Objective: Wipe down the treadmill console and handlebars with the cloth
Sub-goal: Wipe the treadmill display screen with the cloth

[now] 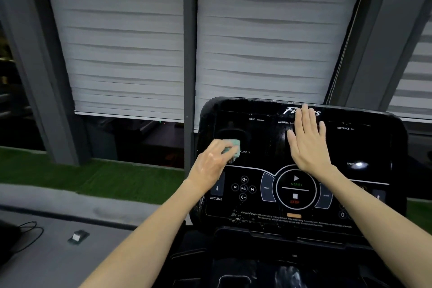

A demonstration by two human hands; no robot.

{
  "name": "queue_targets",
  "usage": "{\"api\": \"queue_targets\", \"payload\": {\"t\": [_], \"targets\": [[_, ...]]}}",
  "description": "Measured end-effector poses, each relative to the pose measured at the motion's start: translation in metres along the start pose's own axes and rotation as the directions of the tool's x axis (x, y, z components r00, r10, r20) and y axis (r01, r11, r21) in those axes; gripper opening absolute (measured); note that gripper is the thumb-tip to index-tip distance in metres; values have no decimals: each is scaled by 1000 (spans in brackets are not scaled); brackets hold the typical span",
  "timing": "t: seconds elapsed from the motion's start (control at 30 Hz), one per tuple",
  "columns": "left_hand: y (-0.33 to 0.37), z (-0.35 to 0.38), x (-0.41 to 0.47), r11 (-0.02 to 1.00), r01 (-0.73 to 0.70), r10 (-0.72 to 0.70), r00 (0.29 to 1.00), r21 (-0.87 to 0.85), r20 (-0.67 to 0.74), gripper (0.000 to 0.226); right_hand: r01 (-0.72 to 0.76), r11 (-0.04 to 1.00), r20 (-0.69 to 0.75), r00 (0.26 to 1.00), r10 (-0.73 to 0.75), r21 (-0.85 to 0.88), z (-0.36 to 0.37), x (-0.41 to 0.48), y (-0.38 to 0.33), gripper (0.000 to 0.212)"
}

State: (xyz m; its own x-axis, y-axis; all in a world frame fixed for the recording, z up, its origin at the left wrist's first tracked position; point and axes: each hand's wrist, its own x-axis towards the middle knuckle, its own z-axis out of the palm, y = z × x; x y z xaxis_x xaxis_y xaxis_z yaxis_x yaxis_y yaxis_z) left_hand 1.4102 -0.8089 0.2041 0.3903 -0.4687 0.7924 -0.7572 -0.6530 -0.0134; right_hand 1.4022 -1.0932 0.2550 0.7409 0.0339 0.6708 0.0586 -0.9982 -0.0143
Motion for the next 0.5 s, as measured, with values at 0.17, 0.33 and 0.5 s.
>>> {"api": "queue_targets", "payload": {"t": [0.17, 0.33, 0.5], "targets": [[16, 11, -78, 999, -21, 24, 996, -39, 91, 56, 2, 999, 6, 1000, -1, -37, 2, -11, -2, 63], [27, 17, -143, 996, -63, 77, 958, -60, 275, 72, 4, 1000, 32, 999, -3, -20, 1, -16, -1, 63], [19, 6, -120, 992, -127, 123, 959, 1, 256, 63, 3, 1000, 50, 999, -2, -25, 1, -15, 0, 64]]}}
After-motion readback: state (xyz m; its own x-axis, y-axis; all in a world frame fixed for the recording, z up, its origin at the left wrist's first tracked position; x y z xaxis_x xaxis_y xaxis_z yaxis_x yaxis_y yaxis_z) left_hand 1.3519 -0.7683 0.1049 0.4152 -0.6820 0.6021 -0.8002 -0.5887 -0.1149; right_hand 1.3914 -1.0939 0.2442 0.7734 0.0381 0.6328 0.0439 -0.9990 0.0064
